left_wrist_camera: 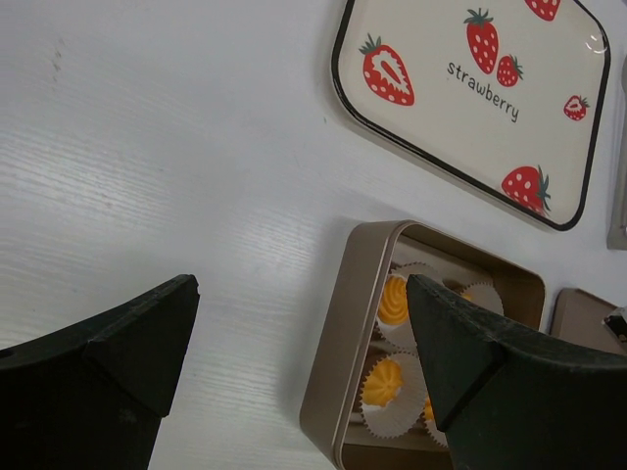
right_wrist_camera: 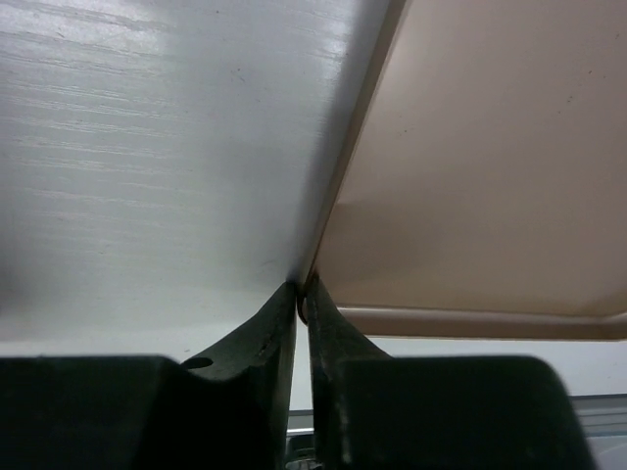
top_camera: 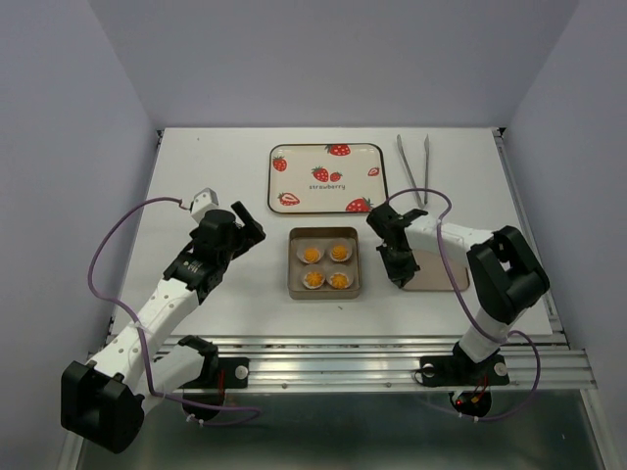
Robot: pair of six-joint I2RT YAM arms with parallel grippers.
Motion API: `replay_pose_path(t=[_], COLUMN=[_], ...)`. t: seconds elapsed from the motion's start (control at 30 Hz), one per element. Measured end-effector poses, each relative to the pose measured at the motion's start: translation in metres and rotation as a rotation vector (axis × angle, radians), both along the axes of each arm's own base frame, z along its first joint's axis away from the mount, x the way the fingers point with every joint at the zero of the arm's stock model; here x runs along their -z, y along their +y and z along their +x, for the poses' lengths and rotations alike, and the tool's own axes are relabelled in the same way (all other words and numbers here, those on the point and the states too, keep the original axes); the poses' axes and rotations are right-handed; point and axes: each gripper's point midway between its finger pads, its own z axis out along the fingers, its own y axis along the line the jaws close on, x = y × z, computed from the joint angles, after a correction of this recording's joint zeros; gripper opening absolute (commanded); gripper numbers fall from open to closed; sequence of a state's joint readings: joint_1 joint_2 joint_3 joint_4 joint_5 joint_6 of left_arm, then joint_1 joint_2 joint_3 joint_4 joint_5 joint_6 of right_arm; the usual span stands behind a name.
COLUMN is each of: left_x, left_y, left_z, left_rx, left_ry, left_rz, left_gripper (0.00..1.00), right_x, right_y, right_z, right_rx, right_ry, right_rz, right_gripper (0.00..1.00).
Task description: Pack the cookies
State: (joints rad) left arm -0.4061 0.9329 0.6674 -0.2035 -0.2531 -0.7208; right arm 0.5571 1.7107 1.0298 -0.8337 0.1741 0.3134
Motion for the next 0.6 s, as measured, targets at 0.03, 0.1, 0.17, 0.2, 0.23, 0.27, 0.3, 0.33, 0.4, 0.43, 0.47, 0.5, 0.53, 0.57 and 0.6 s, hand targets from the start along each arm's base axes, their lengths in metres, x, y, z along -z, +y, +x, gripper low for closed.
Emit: replay_pose_path(t=[0.03, 0.1, 0.17, 0.2, 0.23, 0.27, 0.3, 0.33, 0.4, 0.43, 0.47, 0.5, 0.53, 0.57, 0.6], left_x=[0.0, 0.001, 0.002, 0.002, 0.002, 0.002, 0.002, 0.001, 0.001, 0.001, 0.001, 0.001, 0.001, 0.001, 0.001], left_y=[0.001, 0.003, 0.003, 0.003, 0.003, 0.003, 0.003, 0.003, 0.003, 0.003, 0.003, 0.002, 0.002, 0.002, 0.001], left_z=[0.0, -0.001, -0.001, -0.001, -0.001, -0.001, -0.001, -0.001, -0.001, -0.001, -0.001, -0.001, -0.001, -0.001, -0.001], left_rx=[-0.004, -0.012, -0.015, -0.016, -0.016, -0.016, -0.016, -0.016, -0.017, -0.018, -0.017, -0.016, -0.014, -0.014, -0.013], left_ry=[0.002, 0.005, 0.006, 0.006, 0.006, 0.006, 0.006, 0.006, 0.006, 0.006, 0.006, 0.007, 0.007, 0.007, 0.007], left_rz=[0.002, 0.008, 0.011, 0.01, 0.01, 0.01, 0.009, 0.008, 0.006, 0.004, 0.003, 0.001, -0.002, -0.003, -0.004], left_gripper=[0.99, 0.99, 0.99, 0.99, 0.99, 0.99, 0.99, 0.99, 0.99, 0.99, 0.99, 0.99, 0.99, 0.99, 0.99], right_x=[0.0, 0.0, -0.001, -0.001, -0.002, -0.005, -0.007, -0.013, -0.03, -0.038, -0.046, -0.058, -0.07, -0.08, -0.092], right_y=[0.0, 0.0, 0.0, 0.0, 0.002, 0.005, 0.007, 0.011, 0.021, 0.025, 0.029, 0.034, 0.041, 0.047, 0.052], right_z=[0.0, 0.0, 0.0, 0.0, 0.0, 0.001, 0.001, 0.003, 0.008, 0.01, 0.013, 0.016, 0.02, 0.023, 0.026], right_rx=[-0.002, -0.003, -0.004, -0.004, -0.006, -0.01, -0.013, -0.019, -0.033, -0.036, -0.04, -0.044, -0.052, -0.06, -0.068], right_ry=[0.001, 0.001, 0.001, 0.0, -0.001, -0.008, -0.014, -0.031, -0.083, -0.109, -0.131, -0.166, -0.203, -0.231, -0.265], right_rz=[0.0, 0.0, 0.001, 0.003, 0.013, 0.031, 0.045, 0.074, 0.145, 0.173, 0.201, 0.237, 0.282, 0.322, 0.364], right_gripper=[0.05, 0.01, 0.01, 0.01, 0.01, 0.01, 0.01, 0.01, 0.01, 0.01, 0.01, 0.01, 0.01, 0.01, 0.01])
